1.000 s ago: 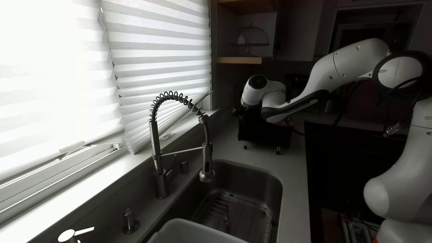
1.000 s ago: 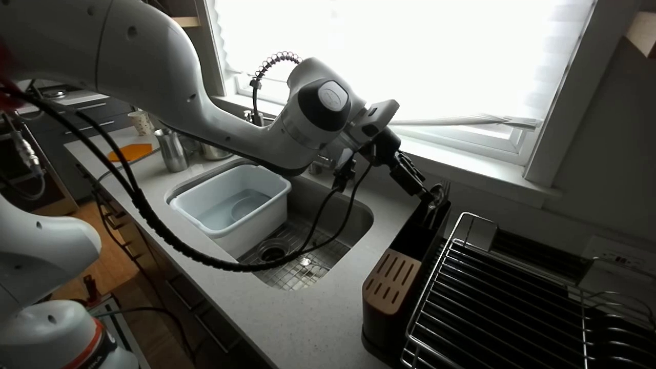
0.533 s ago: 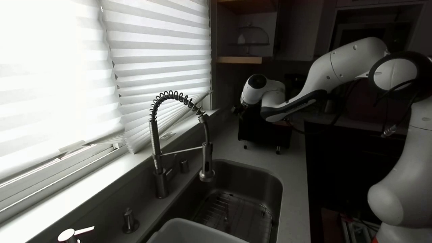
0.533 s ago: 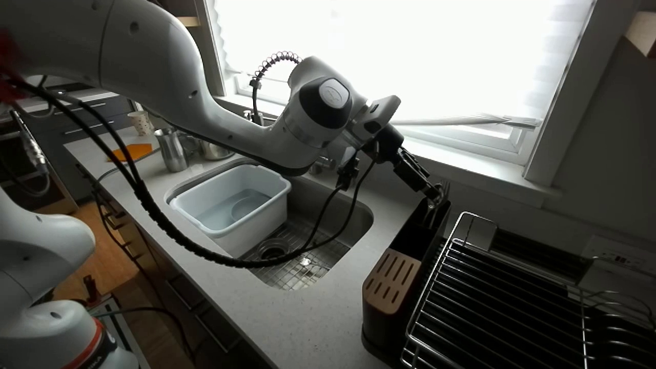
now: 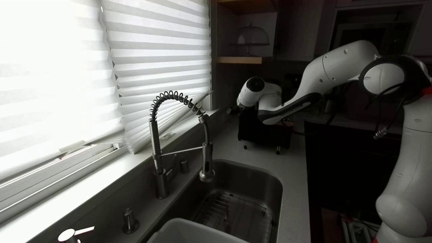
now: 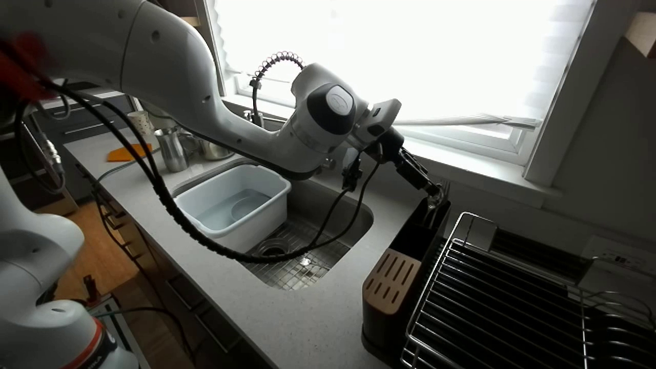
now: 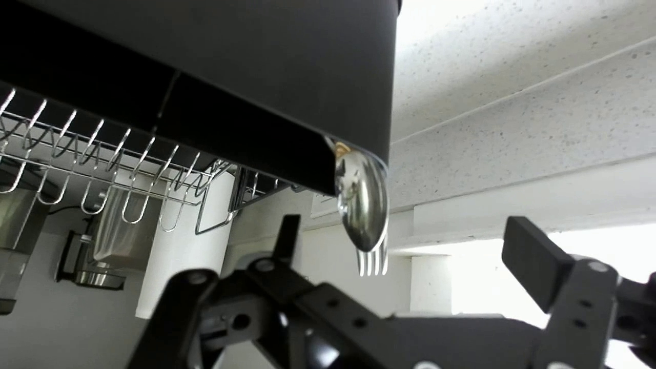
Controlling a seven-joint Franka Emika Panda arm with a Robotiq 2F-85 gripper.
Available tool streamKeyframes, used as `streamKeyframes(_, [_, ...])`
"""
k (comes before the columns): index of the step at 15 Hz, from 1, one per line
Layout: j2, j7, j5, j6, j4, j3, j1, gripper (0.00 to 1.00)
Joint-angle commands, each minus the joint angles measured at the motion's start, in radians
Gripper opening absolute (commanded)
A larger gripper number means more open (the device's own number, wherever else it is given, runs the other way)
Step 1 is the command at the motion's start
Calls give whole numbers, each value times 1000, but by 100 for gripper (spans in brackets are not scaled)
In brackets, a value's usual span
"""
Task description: Move the spoon and fork to the middle compartment of the black cutlery drying rack
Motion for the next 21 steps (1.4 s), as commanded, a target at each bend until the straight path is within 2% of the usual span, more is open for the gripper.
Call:
streamKeyframes(1, [50, -16, 17, 15, 43, 2, -2, 94])
streamKeyframes(3, [64, -21, 21, 19, 55, 4, -4, 78])
streamKeyframes(4, [70, -26, 26, 21, 61, 6, -4, 62])
streamKeyframes(5, [76, -29, 30, 22, 67, 7, -5, 52])
streamKeyframes(10, [87, -50, 35, 17, 79, 8, -6, 14])
streamKeyframes(12, [86, -55, 31, 15, 83, 6, -10, 2])
streamKeyframes(14, [81, -64, 33, 17, 83, 5, -15, 0])
streamKeyframes(21, [58, -88, 36, 23, 73, 9, -18, 2])
